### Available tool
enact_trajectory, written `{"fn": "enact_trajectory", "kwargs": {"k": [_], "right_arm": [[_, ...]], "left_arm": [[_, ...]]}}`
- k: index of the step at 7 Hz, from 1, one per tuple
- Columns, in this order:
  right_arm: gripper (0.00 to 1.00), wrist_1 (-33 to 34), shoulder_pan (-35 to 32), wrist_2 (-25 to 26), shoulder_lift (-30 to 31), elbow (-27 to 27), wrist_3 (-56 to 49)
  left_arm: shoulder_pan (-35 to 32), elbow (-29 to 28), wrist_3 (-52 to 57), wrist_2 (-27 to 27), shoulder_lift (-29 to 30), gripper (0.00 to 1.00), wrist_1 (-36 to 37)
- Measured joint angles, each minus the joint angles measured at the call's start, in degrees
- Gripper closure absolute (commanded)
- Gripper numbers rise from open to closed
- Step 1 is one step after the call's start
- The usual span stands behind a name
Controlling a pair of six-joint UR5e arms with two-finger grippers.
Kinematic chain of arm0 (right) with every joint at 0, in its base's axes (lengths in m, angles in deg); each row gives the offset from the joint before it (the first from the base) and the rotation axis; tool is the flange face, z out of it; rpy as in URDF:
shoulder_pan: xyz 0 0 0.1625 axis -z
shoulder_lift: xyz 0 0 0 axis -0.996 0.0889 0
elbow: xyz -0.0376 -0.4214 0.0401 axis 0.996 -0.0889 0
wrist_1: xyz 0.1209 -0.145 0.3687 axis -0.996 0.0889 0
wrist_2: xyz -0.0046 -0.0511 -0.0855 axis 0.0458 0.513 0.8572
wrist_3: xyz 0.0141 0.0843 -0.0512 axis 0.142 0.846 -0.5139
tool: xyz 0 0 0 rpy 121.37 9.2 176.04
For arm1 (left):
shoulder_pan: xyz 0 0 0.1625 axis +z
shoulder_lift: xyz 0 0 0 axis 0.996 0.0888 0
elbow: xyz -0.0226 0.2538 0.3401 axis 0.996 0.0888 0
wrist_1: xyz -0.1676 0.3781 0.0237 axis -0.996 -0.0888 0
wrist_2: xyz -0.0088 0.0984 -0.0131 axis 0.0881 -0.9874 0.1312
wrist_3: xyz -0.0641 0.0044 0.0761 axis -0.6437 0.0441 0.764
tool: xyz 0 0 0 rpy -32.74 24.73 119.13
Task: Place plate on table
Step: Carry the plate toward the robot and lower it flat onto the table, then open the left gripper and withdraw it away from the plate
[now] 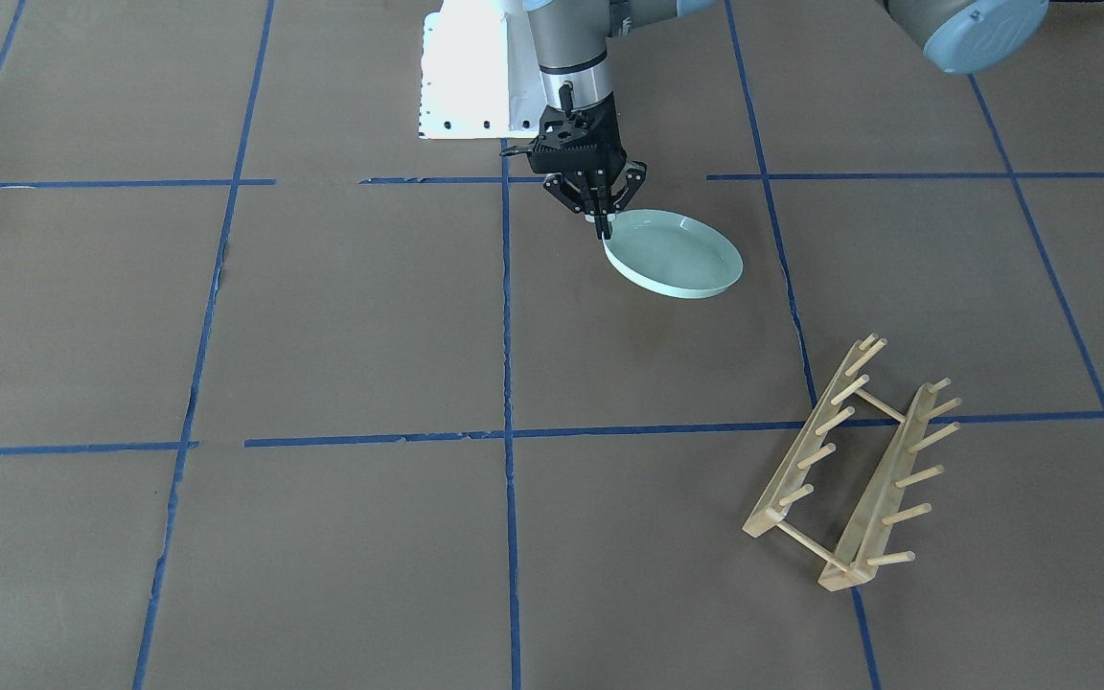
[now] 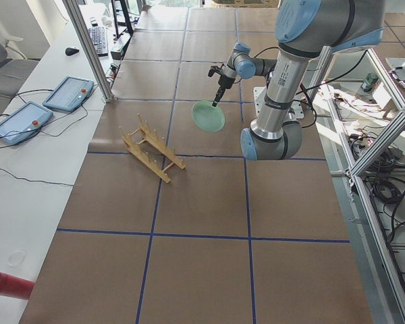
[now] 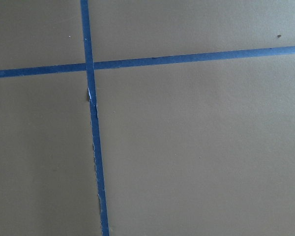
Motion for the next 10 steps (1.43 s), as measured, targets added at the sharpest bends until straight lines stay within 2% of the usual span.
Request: {"fn": "enact_trajectory", "kwargs": {"k": [1, 5, 8, 9, 10], "right_arm": [[0.0, 0.0, 0.0, 0.0, 0.0, 0.0, 0.0], [0.0, 0.0, 0.0, 0.0, 0.0, 0.0, 0.0], [0.0, 0.0, 0.0, 0.0, 0.0, 0.0, 0.0], [0.0, 0.0, 0.0, 0.0, 0.0, 0.0, 0.0], [0.0, 0.0, 0.0, 0.0, 0.0, 0.0, 0.0]], "left_arm": [[0.77, -1.15, 0.32, -0.85, -0.09, 0.01, -0.09], [1.16, -1.0, 1.22, -1.01, 0.39, 0.0, -0.53], [-0.08, 3.26, 1.14, -0.71, 0.13, 0.0, -2.84], [-2.47, 6.14, 1.16, 1.03, 0.2, 0.0, -3.16], [-7.53, 9.0, 2.79, 6.18, 0.29, 0.0, -3.28]]}}
